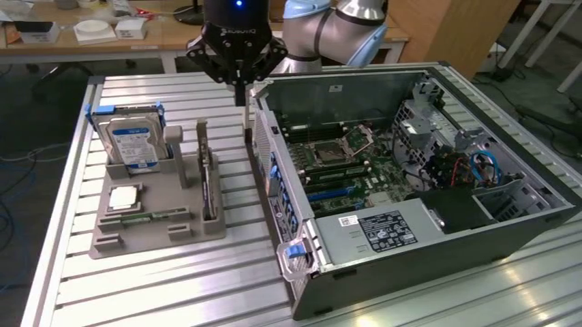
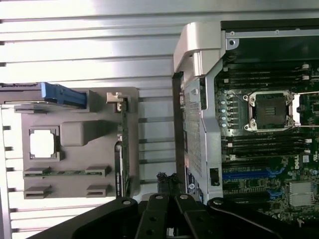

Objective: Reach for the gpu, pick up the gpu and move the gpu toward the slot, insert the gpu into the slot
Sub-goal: 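Reach for the gpu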

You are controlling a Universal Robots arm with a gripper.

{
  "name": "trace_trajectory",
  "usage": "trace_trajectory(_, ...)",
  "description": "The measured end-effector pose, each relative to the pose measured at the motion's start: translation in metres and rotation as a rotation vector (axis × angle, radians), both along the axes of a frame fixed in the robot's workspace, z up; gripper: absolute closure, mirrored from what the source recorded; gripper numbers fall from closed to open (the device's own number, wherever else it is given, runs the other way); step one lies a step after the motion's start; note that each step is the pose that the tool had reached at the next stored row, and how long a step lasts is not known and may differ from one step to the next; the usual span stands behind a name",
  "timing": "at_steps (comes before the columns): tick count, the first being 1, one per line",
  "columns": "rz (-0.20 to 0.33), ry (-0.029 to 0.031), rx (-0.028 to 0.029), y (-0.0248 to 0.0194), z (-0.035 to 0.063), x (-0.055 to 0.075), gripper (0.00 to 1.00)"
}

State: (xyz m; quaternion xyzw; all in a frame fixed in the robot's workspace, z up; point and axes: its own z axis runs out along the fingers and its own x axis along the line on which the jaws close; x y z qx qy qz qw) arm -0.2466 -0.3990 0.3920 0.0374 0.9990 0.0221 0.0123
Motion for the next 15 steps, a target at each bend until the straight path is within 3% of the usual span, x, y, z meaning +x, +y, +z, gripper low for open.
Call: trace_trajectory(15,0.0,0.0038,0.0,0.0,-0.0016,-0.037,0.9)
